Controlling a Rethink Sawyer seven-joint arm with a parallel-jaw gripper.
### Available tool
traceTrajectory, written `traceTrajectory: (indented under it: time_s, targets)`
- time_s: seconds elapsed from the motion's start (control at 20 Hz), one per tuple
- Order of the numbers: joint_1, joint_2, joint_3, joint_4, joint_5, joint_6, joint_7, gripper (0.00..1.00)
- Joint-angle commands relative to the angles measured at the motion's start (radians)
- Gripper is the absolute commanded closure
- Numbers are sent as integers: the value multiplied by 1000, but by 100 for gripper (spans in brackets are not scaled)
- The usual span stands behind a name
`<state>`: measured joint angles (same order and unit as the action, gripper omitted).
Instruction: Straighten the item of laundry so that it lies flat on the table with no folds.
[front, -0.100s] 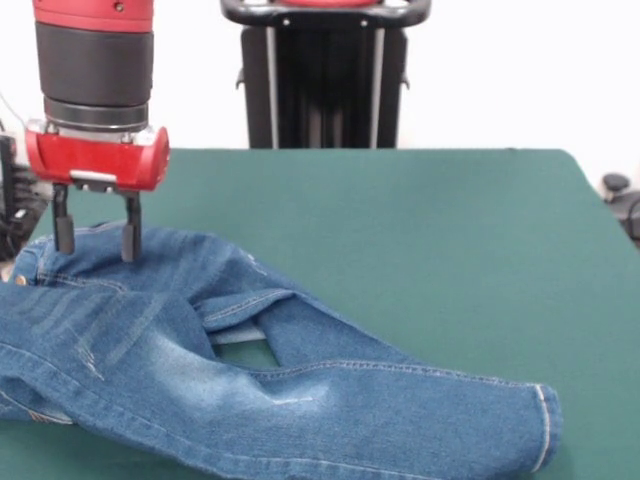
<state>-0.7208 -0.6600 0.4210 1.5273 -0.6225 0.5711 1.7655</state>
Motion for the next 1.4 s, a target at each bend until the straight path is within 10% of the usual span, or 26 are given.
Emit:
traceTrajectory:
  time_s: [0.05, 1.4]
  targets:
    - [66, 37, -34, 158, -9, 1, 56, 0]
    - [157, 94, -118, 226, 26, -136, 176, 0]
